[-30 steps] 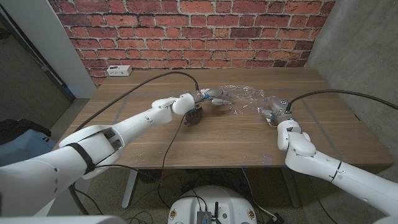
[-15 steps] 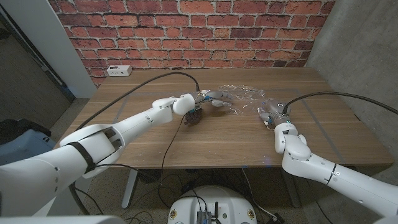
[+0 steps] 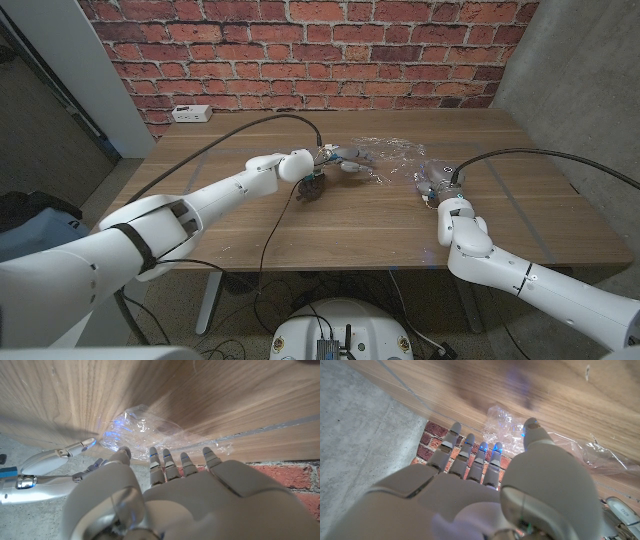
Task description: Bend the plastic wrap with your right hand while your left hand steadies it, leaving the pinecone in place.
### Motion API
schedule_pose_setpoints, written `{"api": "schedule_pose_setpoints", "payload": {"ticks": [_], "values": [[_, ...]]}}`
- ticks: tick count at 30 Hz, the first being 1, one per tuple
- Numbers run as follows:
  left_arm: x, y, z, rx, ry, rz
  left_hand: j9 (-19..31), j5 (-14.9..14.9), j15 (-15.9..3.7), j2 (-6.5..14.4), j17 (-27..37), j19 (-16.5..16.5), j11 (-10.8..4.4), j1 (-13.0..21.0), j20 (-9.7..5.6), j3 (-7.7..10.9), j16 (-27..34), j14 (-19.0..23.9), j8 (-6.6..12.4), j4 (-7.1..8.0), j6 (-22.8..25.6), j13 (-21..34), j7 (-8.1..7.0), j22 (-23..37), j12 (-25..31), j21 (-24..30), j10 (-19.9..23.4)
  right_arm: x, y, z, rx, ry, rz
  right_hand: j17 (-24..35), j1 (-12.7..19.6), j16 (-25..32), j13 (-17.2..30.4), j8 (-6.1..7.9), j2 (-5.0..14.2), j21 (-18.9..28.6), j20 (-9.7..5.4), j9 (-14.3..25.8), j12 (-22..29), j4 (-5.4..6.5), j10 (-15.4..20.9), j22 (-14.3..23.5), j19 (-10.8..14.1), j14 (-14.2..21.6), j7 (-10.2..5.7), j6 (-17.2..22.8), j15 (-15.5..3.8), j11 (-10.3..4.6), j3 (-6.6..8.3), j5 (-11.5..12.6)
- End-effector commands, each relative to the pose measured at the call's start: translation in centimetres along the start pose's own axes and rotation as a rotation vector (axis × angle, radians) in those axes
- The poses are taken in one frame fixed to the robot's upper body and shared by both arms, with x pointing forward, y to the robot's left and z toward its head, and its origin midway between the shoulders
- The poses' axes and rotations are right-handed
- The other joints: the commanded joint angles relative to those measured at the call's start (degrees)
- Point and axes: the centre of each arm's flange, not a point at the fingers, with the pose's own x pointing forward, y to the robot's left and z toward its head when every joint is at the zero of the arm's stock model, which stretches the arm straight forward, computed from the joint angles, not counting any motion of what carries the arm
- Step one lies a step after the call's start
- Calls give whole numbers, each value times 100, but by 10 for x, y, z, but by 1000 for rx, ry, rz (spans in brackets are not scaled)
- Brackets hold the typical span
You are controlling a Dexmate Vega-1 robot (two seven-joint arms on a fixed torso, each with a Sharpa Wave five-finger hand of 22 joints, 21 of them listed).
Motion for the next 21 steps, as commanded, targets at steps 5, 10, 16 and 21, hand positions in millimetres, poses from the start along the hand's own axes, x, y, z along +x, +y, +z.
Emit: {"api": "schedule_pose_setpoints", "payload": {"ticks": [5,10,16,21], "values": [[9,5,-3,-14,-6,-20,20,-6,70,11,14,-61,-3,-145,31,2,16,-42,16,98,-18,17,22,21,-30,5,-96,17,5,0,12,16,29,-11,187,-42,16,-7,7,-16,-16,27,-27,-92,-27,-1,39,-23,-33,-18,-649,-25,57,69],[14,3,-5,-9,2,-62,21,-7,104,6,14,-104,8,-228,99,-1,7,-88,14,141,-45,19,21,24,-61,11,-231,24,7,2,-2,15,31,4,204,-13,15,15,33,-15,-15,28,-16,-79,-1,-1,51,4,-33,32,-668,-41,57,84],[18,2,-7,-19,-3,-103,22,-5,159,-13,14,-170,16,-315,130,-9,-2,-152,-3,179,-131,22,41,26,-82,9,-368,34,11,3,-1,31,53,27,300,21,13,47,123,-18,-32,29,-1,-86,36,-1,59,22,-62,118,-687,-68,97,113],[24,2,-10,-35,-13,-159,22,1,157,-50,16,-19,61,-436,134,-34,15,-152,-17,228,-255,24,57,30,-97,94,-544,39,12,3,-5,41,56,48,423,61,10,91,195,-18,-52,28,30,-108,120,-1,75,51,-90,254,-695,-84,134,126]]}}
